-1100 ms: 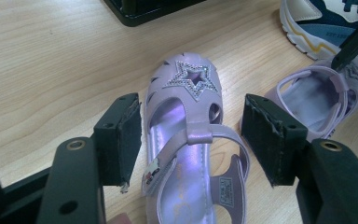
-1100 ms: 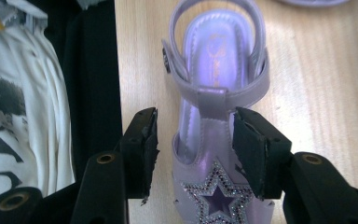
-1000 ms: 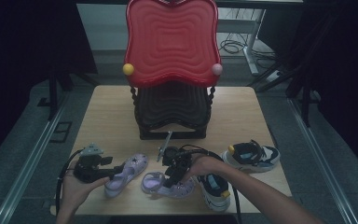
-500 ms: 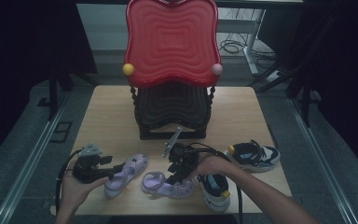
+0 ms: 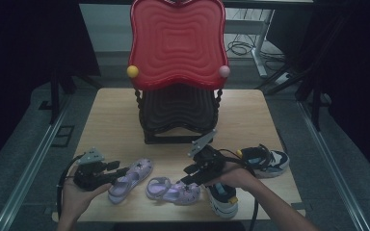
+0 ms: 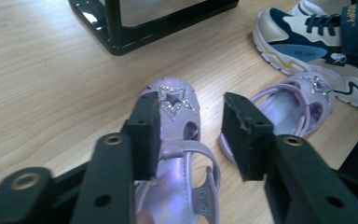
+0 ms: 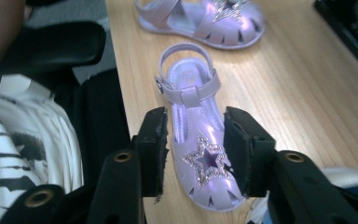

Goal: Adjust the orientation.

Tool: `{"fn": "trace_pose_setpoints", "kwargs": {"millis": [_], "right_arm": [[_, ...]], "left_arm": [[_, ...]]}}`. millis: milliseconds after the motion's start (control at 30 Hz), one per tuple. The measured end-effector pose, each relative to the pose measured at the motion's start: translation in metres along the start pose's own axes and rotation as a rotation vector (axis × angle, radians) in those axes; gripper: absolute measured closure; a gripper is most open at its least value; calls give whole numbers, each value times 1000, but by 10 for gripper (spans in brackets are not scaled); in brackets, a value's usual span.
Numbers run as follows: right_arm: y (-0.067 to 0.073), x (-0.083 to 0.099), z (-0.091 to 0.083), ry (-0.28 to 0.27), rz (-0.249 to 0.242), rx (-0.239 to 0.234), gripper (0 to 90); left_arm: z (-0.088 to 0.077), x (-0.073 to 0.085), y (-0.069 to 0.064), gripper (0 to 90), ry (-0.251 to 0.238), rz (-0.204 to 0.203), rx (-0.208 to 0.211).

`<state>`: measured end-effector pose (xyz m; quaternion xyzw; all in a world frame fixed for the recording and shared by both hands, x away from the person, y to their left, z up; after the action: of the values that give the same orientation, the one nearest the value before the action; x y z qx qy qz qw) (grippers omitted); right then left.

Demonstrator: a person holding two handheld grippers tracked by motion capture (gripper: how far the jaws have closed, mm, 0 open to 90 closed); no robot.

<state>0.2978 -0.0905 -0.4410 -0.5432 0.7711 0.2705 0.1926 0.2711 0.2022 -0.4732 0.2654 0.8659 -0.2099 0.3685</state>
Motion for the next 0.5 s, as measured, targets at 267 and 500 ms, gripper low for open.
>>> {"fn": "trace_pose_setpoints", "kwargs": {"millis": [267, 500], "right_arm": [[6, 28, -28, -153, 63, 46, 645], [18, 55, -43, -266, 119, 74, 651]], "left_arm": [[2, -4, -9, 739, -1, 27, 24], [14, -12, -26, 828, 26, 62, 65]]}}
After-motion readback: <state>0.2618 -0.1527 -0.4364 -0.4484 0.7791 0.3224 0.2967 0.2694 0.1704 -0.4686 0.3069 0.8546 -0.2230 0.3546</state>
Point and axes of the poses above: each handheld gripper's, and its own axes: z roughly forward along the jaws, x roughly out of its underside, y roughly to its left, the point moved 5 cm from there along z, roughly forward along the jaws, and after that the axes turned 1 degree about z, right-handed, at the moved point
